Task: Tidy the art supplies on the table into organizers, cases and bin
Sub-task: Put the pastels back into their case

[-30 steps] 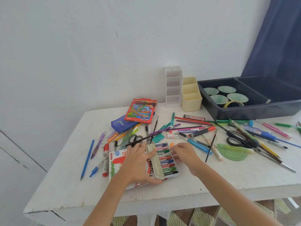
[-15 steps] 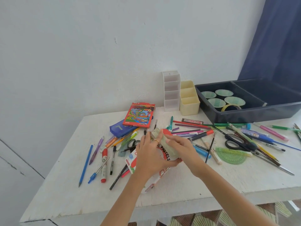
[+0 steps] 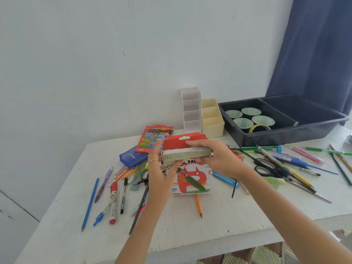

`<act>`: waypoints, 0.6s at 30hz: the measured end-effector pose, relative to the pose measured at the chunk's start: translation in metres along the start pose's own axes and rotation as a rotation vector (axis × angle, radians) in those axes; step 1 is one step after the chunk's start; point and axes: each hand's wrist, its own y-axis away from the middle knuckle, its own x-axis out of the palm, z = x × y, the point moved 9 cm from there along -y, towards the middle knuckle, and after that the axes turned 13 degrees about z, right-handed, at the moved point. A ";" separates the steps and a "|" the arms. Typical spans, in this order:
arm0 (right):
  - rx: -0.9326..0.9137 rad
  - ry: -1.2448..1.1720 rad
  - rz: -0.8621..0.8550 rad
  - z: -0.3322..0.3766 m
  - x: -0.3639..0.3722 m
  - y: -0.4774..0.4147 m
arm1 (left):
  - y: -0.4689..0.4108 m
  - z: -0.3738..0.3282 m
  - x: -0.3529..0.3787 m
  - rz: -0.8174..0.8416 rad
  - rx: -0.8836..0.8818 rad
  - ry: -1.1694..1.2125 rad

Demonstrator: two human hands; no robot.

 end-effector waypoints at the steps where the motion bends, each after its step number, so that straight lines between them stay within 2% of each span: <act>1: -0.001 -0.001 0.007 -0.002 -0.002 -0.001 | -0.001 0.001 -0.002 0.021 -0.012 0.036; 3: 0.009 -0.023 -0.023 -0.013 -0.009 -0.003 | -0.002 0.001 -0.006 0.040 -0.008 0.015; 7: 0.001 -0.287 -0.110 -0.024 -0.012 0.001 | -0.004 0.005 -0.013 0.032 -0.037 -0.037; 11: -0.021 -0.433 -0.233 -0.024 -0.014 0.003 | -0.013 0.005 -0.018 -0.012 -0.116 -0.063; 14: -0.011 -0.530 -0.347 -0.028 -0.015 0.006 | -0.015 -0.006 -0.017 -0.018 -0.058 -0.089; 16: -0.033 -0.443 -0.392 -0.026 -0.016 0.011 | -0.015 -0.012 -0.013 0.022 0.008 -0.153; 18: -0.049 -0.219 -0.407 -0.024 -0.016 0.015 | -0.015 -0.012 -0.011 0.044 0.052 -0.205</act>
